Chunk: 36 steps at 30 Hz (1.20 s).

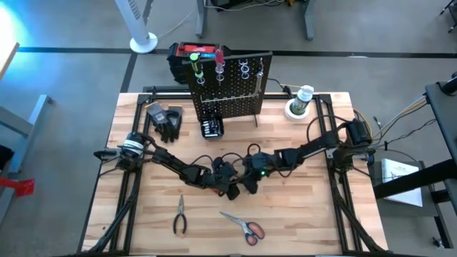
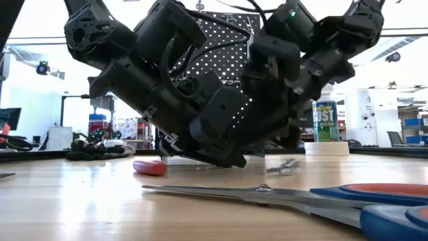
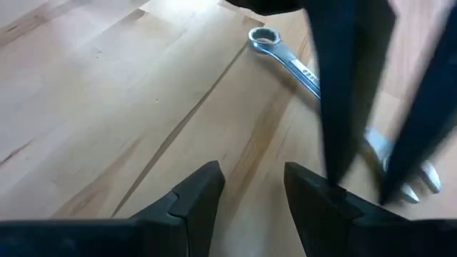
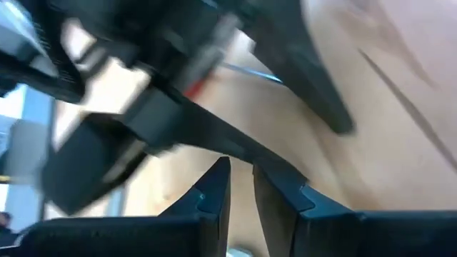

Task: Hang tools onto peg board
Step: Hang the combination wrench on the pegboard

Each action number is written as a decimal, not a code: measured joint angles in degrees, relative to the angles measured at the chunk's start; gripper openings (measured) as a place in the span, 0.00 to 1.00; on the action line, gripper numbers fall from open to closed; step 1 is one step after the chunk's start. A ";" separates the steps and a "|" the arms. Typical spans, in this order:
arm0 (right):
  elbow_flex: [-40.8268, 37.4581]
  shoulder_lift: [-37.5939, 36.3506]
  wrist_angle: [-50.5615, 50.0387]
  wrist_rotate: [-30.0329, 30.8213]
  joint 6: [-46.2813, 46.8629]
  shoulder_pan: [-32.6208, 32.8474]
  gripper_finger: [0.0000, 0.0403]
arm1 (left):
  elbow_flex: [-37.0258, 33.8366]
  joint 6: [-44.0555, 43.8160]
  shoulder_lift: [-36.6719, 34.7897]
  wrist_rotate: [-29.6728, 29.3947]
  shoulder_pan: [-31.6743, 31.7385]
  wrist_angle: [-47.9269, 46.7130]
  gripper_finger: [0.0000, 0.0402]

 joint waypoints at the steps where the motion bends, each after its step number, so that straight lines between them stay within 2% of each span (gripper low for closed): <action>1: -0.01 -0.32 -1.59 0.25 -0.04 -0.07 0.13 | 0.00 -0.02 0.00 -0.03 0.00 0.12 0.39; 4: -0.07 -2.25 -6.37 1.19 -0.20 -0.17 0.14 | 0.00 -0.02 0.02 -0.05 0.00 0.16 0.39; 8: -0.13 -6.98 -16.54 5.50 0.02 1.02 0.16 | -0.07 0.03 0.10 -0.15 0.00 1.06 0.39; 13: -2.39 -13.79 -25.80 15.03 6.19 5.86 0.18 | 0.78 4.10 0.33 0.53 0.07 3.08 0.39; 15: -4.51 -16.01 -26.62 18.66 10.19 7.37 0.19 | 1.76 6.36 0.39 1.86 0.28 3.07 0.39; 17: -7.46 -17.93 -25.77 20.10 14.82 7.91 0.22 | 2.59 8.53 0.48 2.11 0.37 3.07 0.39; 20: -12.43 -18.78 -19.15 20.57 21.54 7.96 0.26 | 3.53 11.22 0.57 2.94 0.55 2.96 0.39; 25: -18.55 -16.07 -5.90 20.57 29.47 7.61 0.35 | 4.07 13.08 0.63 4.20 1.28 3.17 0.39; 30: -18.45 -11.29 0.65 19.61 31.70 7.45 0.42 | 5.66 14.01 1.43 6.10 2.13 3.46 0.39; 36: -14.18 -6.23 1.09 16.63 29.10 5.68 0.43 | 14.43 17.35 8.68 8.09 2.36 3.34 0.39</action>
